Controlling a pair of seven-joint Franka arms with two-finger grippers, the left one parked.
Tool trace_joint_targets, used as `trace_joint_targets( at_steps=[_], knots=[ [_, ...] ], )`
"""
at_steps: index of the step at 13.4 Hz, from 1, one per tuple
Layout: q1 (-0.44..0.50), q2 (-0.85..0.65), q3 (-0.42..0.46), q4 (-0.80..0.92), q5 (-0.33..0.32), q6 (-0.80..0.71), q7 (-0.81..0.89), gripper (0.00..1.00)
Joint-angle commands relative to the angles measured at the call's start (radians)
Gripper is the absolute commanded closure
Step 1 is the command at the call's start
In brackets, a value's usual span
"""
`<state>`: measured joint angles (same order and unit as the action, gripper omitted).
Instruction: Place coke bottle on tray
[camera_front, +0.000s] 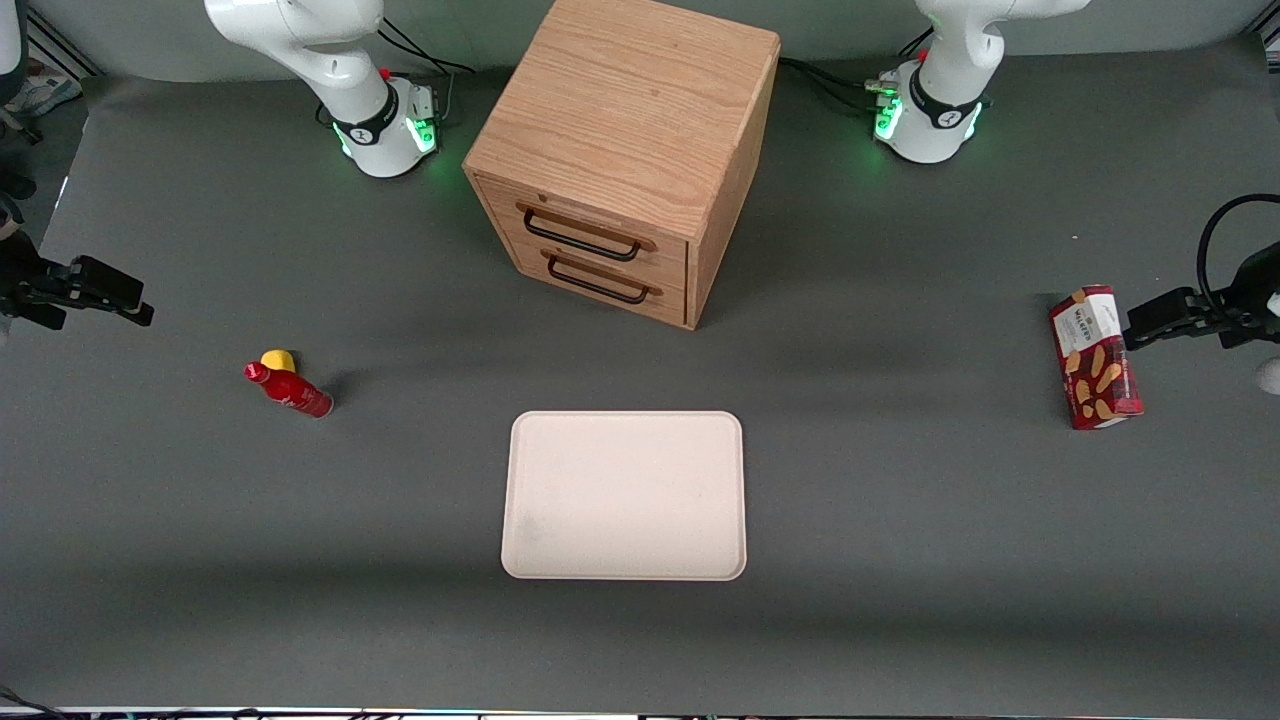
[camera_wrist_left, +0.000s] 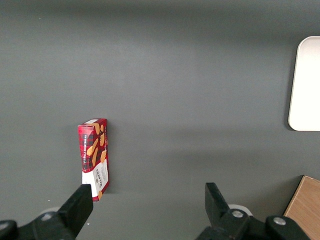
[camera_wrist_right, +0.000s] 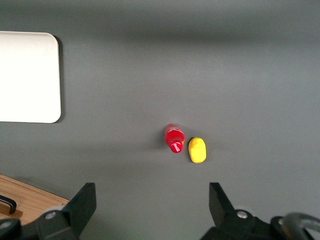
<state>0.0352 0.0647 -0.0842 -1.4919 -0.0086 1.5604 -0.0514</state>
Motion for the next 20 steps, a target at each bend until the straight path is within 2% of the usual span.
trace_joint_targets(
  at_steps=[1,8,13,16,18,20],
  knots=[
    [-0.006,0.007,0.008,0.025,-0.004,-0.017,0.008,0.00],
    [-0.005,-0.015,-0.002,0.010,-0.005,-0.025,0.004,0.00],
    [0.002,-0.132,-0.054,-0.137,-0.014,-0.016,-0.065,0.00],
    [0.012,-0.222,-0.083,-0.264,-0.019,0.042,-0.093,0.00],
    [0.011,-0.226,-0.083,-0.274,-0.022,0.044,-0.099,0.00],
    [0.011,-0.226,-0.081,-0.274,-0.059,0.055,-0.157,0.00]
  ],
)
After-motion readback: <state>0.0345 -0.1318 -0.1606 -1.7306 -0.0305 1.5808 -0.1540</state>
